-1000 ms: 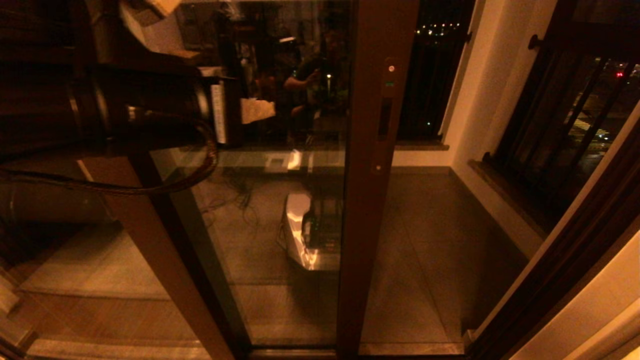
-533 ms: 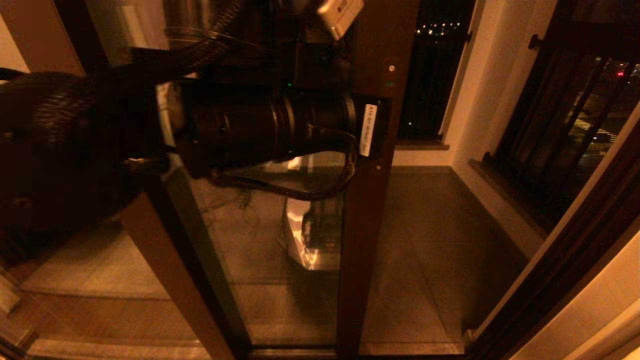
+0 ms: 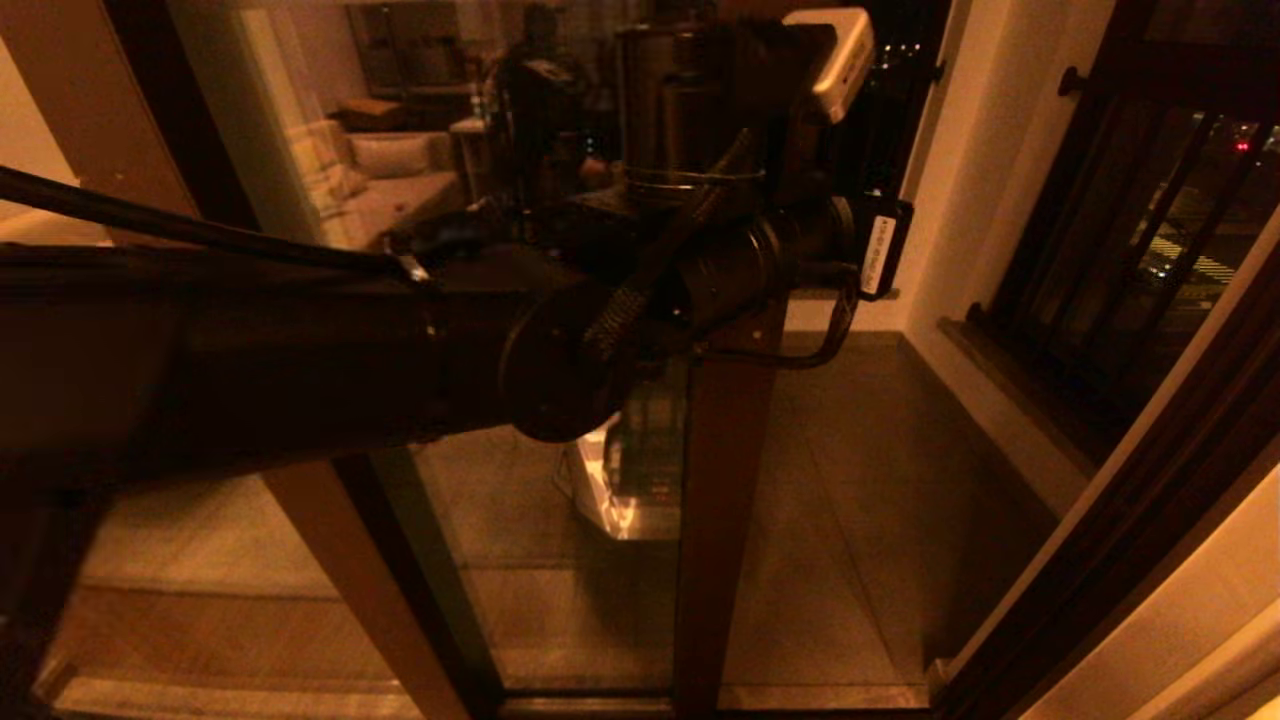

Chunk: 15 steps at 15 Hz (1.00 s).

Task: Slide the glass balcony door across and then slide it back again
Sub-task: Open the slid door

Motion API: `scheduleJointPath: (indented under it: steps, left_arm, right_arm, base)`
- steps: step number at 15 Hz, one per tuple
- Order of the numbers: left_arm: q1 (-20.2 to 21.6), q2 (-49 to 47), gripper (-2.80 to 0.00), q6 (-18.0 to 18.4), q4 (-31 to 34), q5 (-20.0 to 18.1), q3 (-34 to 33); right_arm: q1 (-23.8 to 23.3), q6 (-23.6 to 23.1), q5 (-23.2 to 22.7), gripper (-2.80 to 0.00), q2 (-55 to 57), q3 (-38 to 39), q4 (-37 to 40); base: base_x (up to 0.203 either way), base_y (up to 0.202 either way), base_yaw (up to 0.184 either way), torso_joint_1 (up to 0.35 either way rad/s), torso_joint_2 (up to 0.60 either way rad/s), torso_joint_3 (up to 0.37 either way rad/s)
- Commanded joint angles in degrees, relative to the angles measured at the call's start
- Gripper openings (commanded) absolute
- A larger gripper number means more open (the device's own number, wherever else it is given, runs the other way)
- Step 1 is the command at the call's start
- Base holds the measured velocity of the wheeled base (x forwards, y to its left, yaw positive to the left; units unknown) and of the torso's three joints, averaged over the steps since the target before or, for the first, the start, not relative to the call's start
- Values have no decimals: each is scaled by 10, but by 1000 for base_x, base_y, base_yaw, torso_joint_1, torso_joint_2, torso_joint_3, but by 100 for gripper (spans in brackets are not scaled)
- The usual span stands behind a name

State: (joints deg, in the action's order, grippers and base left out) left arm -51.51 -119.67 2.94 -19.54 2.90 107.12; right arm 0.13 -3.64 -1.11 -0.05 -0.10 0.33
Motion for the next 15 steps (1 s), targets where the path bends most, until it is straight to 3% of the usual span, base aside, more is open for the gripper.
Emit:
scheduleJointPath:
  steps: [1,3,6,15]
  left_arm:
    - [1,-57,-280,1,-10,9,19]
    - [4,-78,-280,14,-18,16,38]
    - [16,-102,-280,36,-60,65,49]
    - [48,-102,-280,48,-60,108,49]
  right_arm:
    - [0,0,0,-280,0,0,0]
    - [0,0,0,-280,0,0,0]
    - [0,0,0,-280,0,0,0]
    - [0,0,0,-280,0,0,0]
  base:
    - [0,0,0,0,0,0]
    - [0,0,0,0,0,0]
    - [0,0,0,0,0,0]
    - [0,0,0,0,0,0]
